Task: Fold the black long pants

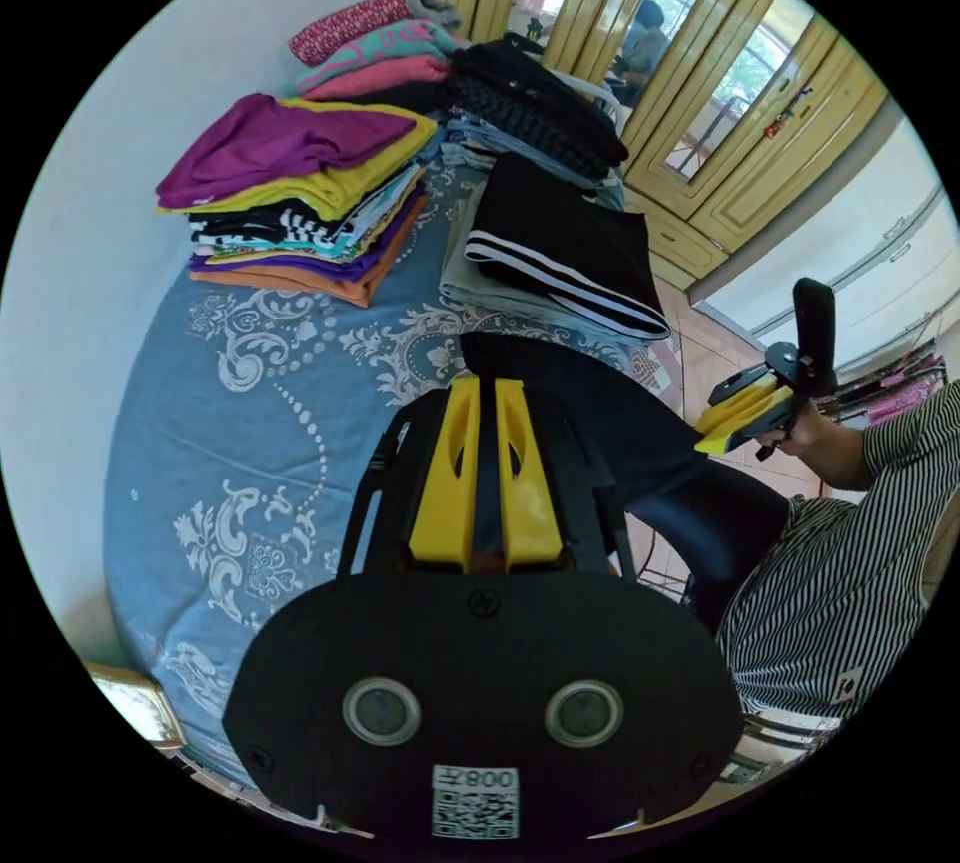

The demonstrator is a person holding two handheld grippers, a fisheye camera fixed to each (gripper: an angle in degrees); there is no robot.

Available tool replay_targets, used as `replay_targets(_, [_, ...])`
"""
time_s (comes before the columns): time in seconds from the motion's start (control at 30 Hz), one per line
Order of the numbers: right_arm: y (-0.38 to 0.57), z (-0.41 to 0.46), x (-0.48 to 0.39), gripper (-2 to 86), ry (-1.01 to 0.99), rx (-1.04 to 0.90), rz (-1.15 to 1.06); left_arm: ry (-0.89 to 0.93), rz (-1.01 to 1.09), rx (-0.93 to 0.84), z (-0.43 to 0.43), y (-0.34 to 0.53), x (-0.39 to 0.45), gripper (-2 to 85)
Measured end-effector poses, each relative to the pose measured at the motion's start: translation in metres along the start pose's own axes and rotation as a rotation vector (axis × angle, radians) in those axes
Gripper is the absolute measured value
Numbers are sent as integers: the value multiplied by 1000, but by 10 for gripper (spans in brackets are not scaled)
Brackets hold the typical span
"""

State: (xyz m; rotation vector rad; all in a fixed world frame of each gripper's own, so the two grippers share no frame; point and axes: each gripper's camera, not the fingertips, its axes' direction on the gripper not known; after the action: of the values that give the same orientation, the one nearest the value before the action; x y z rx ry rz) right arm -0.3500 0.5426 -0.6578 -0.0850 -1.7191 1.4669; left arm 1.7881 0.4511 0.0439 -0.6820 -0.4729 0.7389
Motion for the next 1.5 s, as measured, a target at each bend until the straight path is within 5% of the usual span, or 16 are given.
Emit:
replay_targets(0.37, [-41, 178, -168, 22, -241, -211, -251, -42, -206, 154, -12, 229, -76, 16])
replay_targets(0.73, [-31, 403, -266, 22, -320, -535, -297, 42, -520, 157, 96, 432, -162, 14])
replay_targets(1.2, [-3, 600, -333, 12, -325, -755, -301, 78, -807, 206, 221, 567, -209, 4])
replay_targets(1.5, [25, 680, -354, 1, -370, -889, -316, 146, -843, 279, 288, 597, -153, 2])
